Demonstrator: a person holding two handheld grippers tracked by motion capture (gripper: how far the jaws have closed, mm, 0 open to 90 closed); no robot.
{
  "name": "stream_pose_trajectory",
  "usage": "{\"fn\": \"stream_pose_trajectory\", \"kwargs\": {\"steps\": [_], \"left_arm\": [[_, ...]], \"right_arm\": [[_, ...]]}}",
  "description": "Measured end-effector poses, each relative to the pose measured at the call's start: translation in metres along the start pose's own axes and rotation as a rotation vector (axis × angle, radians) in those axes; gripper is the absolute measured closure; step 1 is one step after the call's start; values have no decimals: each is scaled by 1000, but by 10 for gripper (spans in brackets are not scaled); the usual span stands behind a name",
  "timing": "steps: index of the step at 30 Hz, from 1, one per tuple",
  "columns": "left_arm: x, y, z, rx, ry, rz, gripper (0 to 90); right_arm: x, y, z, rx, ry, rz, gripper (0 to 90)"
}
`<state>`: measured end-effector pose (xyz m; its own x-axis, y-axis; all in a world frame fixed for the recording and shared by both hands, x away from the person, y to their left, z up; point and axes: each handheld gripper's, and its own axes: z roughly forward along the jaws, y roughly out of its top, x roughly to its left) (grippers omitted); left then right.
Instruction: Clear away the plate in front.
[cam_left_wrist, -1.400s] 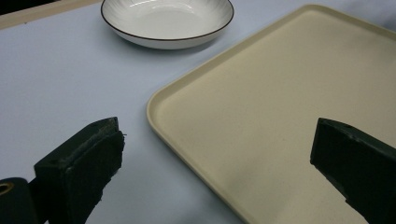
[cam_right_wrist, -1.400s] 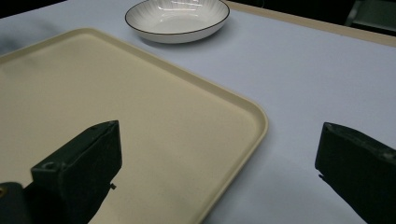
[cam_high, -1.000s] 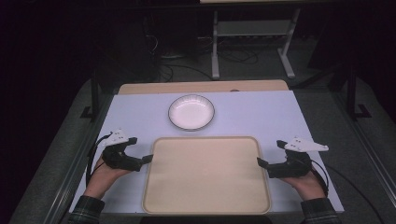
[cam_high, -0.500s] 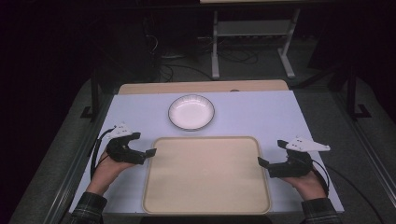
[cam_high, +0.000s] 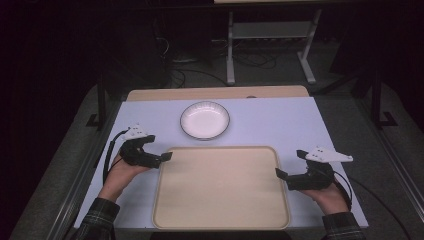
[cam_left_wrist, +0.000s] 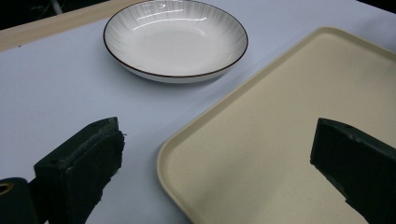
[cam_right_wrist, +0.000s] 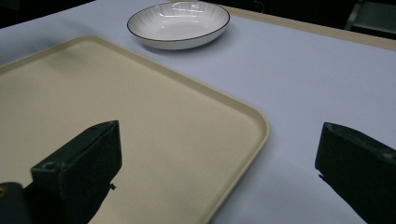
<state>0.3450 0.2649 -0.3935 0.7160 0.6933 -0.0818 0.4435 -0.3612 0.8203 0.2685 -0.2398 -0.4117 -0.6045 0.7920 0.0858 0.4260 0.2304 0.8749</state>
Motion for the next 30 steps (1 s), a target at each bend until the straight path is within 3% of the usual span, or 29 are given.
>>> {"fn": "stream_pose_trajectory", "kwargs": {"steps": [17, 30], "left_arm": [[6, 14, 19, 6, -9, -7, 17], [16, 20, 29, 1, -4, -44, 17]], "right_arm": [[0, 0, 0, 2, -1, -2, 0], [0, 0, 0, 1, -1, -1, 0]]}}
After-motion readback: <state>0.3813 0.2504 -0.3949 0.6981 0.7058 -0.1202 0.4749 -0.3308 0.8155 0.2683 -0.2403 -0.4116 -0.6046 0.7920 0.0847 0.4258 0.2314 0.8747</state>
